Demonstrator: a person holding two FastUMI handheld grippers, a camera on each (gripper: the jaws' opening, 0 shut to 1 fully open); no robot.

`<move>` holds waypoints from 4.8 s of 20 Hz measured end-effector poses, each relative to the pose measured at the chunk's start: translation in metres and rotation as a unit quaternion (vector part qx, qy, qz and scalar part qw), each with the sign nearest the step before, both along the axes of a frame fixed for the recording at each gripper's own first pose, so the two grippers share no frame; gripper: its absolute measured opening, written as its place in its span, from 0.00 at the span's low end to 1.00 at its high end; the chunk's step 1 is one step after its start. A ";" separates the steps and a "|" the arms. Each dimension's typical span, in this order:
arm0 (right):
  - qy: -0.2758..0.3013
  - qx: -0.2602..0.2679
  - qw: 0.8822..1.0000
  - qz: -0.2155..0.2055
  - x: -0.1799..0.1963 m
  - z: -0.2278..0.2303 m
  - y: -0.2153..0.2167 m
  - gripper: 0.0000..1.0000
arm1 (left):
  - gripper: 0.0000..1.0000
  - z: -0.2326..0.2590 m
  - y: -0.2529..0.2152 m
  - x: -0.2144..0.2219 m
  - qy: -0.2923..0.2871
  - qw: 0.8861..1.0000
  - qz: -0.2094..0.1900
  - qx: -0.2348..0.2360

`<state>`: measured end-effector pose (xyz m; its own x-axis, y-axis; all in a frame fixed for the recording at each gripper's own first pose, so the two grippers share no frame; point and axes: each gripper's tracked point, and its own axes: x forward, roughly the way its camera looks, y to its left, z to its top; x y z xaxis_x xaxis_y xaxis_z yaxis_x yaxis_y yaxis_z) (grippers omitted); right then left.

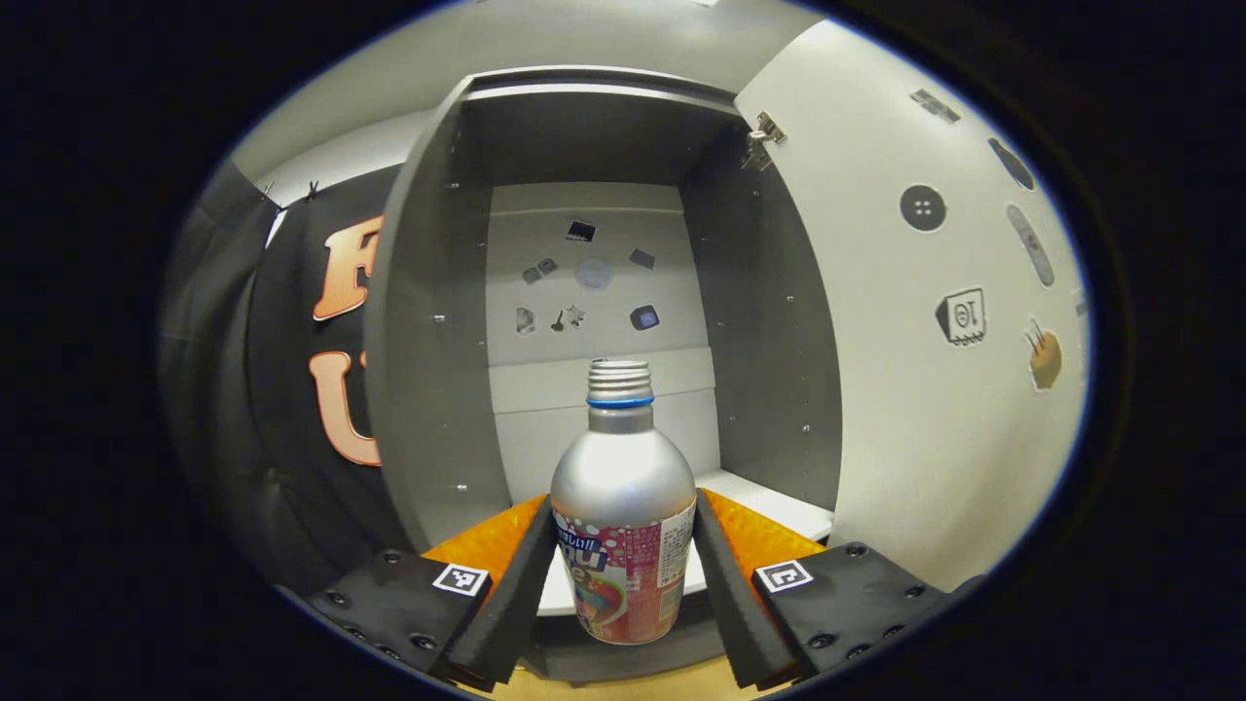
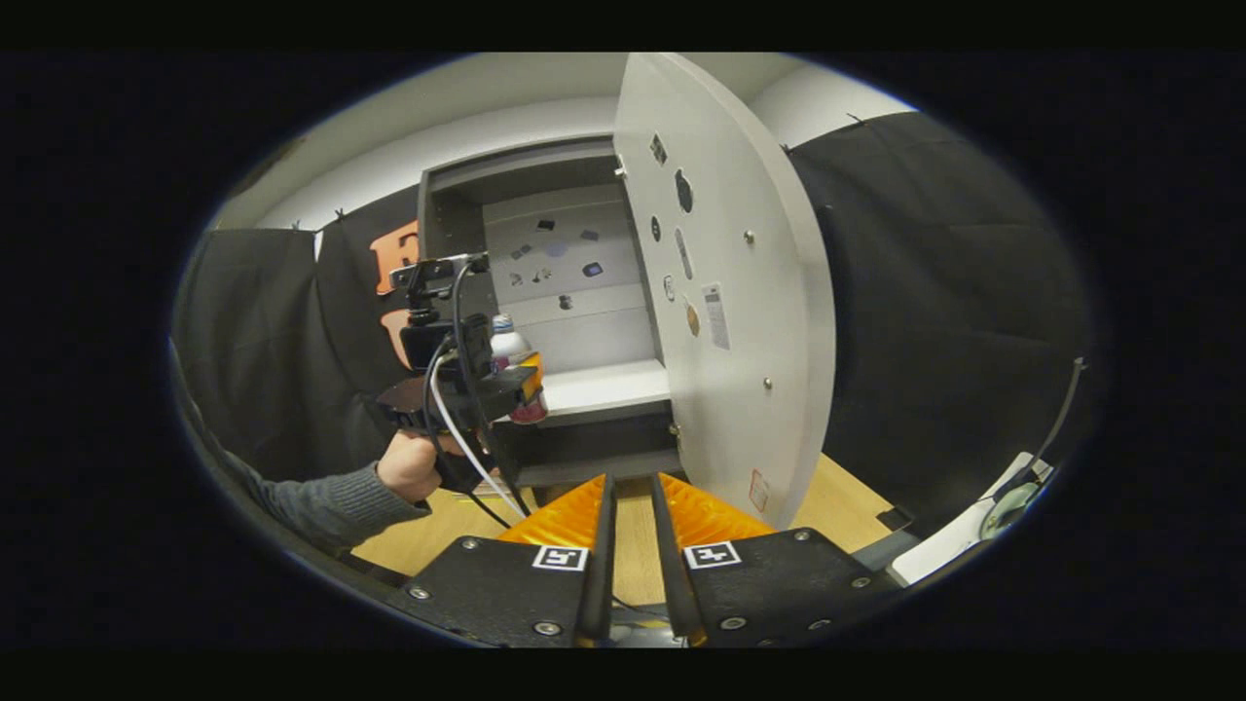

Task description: Open the cabinet door with the right hand, grasp the bottle in the cabinet with the left hand and place it on the coaster, then close the cabinet door with the right hand.

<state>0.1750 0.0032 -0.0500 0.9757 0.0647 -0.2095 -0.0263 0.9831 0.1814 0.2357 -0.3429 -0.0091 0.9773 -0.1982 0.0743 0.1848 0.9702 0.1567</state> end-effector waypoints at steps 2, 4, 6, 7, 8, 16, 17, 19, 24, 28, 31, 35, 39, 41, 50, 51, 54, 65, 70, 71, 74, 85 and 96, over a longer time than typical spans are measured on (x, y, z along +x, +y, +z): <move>0.008 0.000 1.000 0.010 -0.016 -0.007 -0.002 0.22 | 0.85 -0.020 0.015 -0.032 0.013 1.000 0.011 0.001; 0.017 0.005 1.000 0.018 -0.034 -0.016 -0.002 0.22 | 0.85 -0.047 0.032 -0.062 0.028 0.999 0.024 0.008; 0.029 0.013 0.999 0.024 -0.048 -0.026 -0.002 0.22 | 0.85 -0.077 0.045 -0.086 0.053 0.998 0.031 0.007; 0.037 0.016 0.999 0.028 -0.053 -0.032 -0.001 0.22 | 0.84 -0.092 0.052 -0.098 0.066 0.997 0.036 0.004; 0.046 0.015 0.998 0.032 -0.057 -0.038 0.001 0.22 | 0.84 -0.106 0.059 -0.106 0.073 0.996 0.042 0.001; 0.121 0.004 0.991 0.049 -0.066 -0.089 0.008 0.22 | 0.85 -0.239 0.108 -0.148 0.141 0.987 0.074 -0.023; 0.125 0.002 0.991 0.050 -0.062 -0.091 0.009 0.22 | 0.85 -0.254 0.111 -0.148 0.149 0.986 0.075 -0.024; 0.131 -0.005 0.990 0.061 -0.052 -0.092 0.016 0.22 | 0.86 -0.283 0.119 -0.147 0.163 0.983 0.085 -0.022; 0.173 -0.012 0.980 0.092 -0.041 -0.122 0.037 0.22 | 0.86 -0.330 0.129 -0.144 0.180 0.978 0.102 -0.016; 0.180 -0.015 0.977 0.110 -0.031 -0.130 0.050 0.22 | 0.86 -0.338 0.133 -0.145 0.175 0.979 0.102 -0.019; 0.184 -0.012 0.976 0.112 -0.029 -0.134 0.051 0.22 | 0.86 -0.340 0.136 -0.152 0.180 0.978 0.107 -0.020; 0.189 -0.003 0.976 0.108 -0.033 -0.139 0.050 0.22 | 0.86 -0.341 0.134 -0.166 0.186 0.977 0.108 -0.011; 0.190 0.002 0.975 0.111 -0.039 -0.142 0.052 0.22 | 0.86 -0.342 0.135 -0.174 0.191 0.975 0.109 -0.010; 0.191 0.004 0.975 0.112 -0.041 -0.143 0.052 0.22 | 0.86 -0.342 0.135 -0.176 0.192 0.975 0.110 -0.012; 0.185 0.010 0.977 0.107 -0.050 -0.142 0.046 0.22 | 0.98 -0.324 0.142 -0.185 0.185 0.975 0.124 -0.004; 0.182 0.011 0.977 0.109 -0.052 -0.140 0.047 0.22 | 0.98 -0.318 0.142 -0.188 0.182 0.975 0.124 -0.005; 0.167 0.017 0.980 0.111 -0.055 -0.131 0.046 0.22 | 0.98 -0.295 0.142 -0.191 0.171 0.978 0.121 -0.009; 0.093 0.037 0.990 0.099 -0.064 -0.083 0.024 0.12 | 0.97 -0.203 0.138 -0.213 0.127 0.984 0.127 -0.010; 0.029 0.052 0.995 0.076 -0.060 -0.035 -0.017 0.30 | 0.96 -0.153 0.141 -0.219 0.109 0.986 0.124 -0.019; 0.016 0.049 0.996 0.068 -0.058 -0.025 -0.031 0.31 | 0.97 -0.147 0.142 -0.221 0.108 0.986 0.124 -0.023; -0.025 0.041 0.998 0.044 -0.051 0.011 -0.069 0.39 | 0.97 -0.128 0.146 -0.221 0.100 0.987 0.126 -0.030; -0.077 0.018 0.997 0.010 0.009 0.056 -0.139 0.59 | 0.97 -0.086 0.175 -0.228 0.080 0.986 0.146 -0.004; -0.087 0.005 0.996 0.015 0.014 0.058 -0.124 0.62 | 0.97 -0.073 0.176 -0.223 0.070 0.987 0.147 -0.002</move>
